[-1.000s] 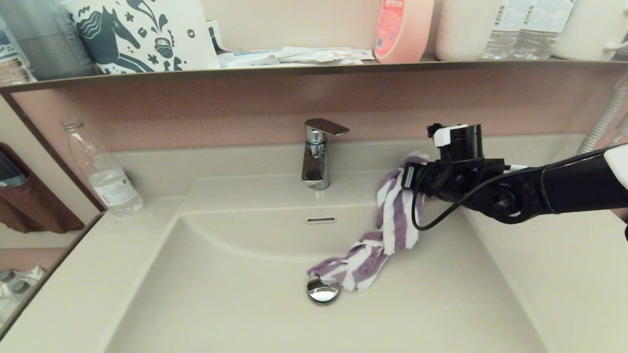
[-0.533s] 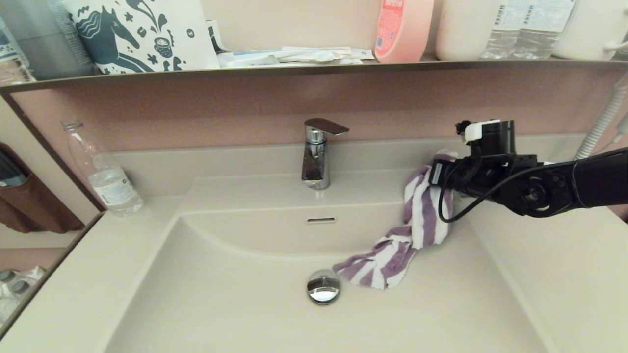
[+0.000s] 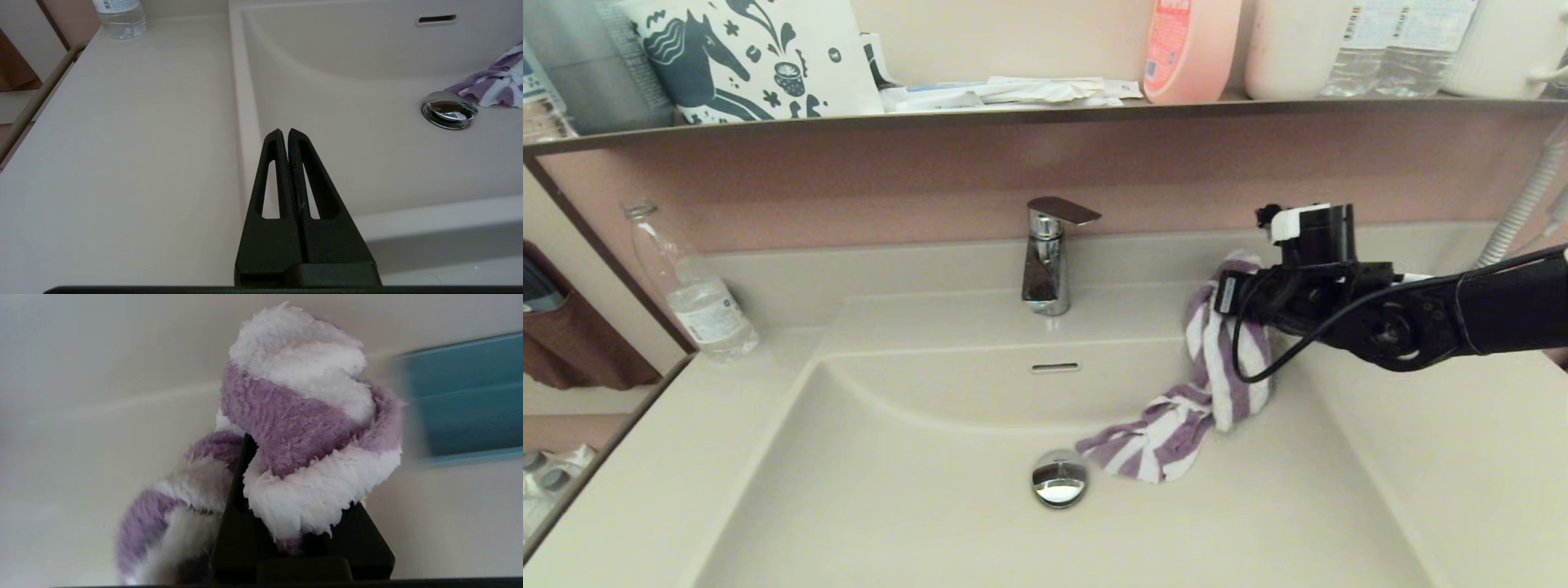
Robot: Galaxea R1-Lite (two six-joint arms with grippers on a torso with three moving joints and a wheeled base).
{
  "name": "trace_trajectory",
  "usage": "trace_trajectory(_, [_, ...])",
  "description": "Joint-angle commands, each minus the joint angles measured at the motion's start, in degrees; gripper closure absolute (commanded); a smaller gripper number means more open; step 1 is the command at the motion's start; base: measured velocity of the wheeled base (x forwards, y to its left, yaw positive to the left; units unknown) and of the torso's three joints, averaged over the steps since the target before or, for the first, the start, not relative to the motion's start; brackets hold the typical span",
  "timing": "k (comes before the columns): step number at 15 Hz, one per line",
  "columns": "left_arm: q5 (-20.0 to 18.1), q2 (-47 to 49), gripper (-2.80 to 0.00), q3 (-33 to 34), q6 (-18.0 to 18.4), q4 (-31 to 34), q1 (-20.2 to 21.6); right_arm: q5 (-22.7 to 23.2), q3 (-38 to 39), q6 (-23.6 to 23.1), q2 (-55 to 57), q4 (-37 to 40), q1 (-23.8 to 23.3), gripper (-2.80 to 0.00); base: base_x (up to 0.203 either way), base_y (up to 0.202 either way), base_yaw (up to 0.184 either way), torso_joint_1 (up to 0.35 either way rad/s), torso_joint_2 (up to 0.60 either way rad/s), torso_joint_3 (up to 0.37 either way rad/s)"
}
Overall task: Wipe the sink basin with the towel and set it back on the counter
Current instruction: Wipe the sink
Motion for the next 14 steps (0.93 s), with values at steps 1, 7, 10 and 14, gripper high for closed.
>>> trace_trajectory(1, [-0.03, 0.07, 0.0, 0.0, 0.03, -0.01, 0.0, 0.22, -0.47, 0.22, 0.55, -0.25, 3.91, 0.0, 0.0, 0.0, 0.0, 0.0, 0.0, 0.0])
trace_trajectory(7, [-0.01, 0.07, 0.0, 0.0, 0.03, -0.01, 0.0, 0.08, -5.62, 0.14, 4.06, -0.07, 11.64, 0.0, 0.0, 0.0, 0.0, 0.0, 0.0, 0.0])
trace_trajectory(10, [-0.08, 0.07, 0.0, 0.0, 0.03, -0.01, 0.0, -0.19, -11.56, 0.02, 6.8, 2.7, 13.74, 0.0, 0.0, 0.0, 0.0, 0.0, 0.0, 0.0])
trace_trajectory(14, [-0.06, 0.07, 0.0, 0.0, 0.03, -0.01, 0.0, -0.22, -18.3, -0.03, 9.89, 5.46, 13.98, 0.0, 0.0, 0.0, 0.0, 0.0, 0.0, 0.0])
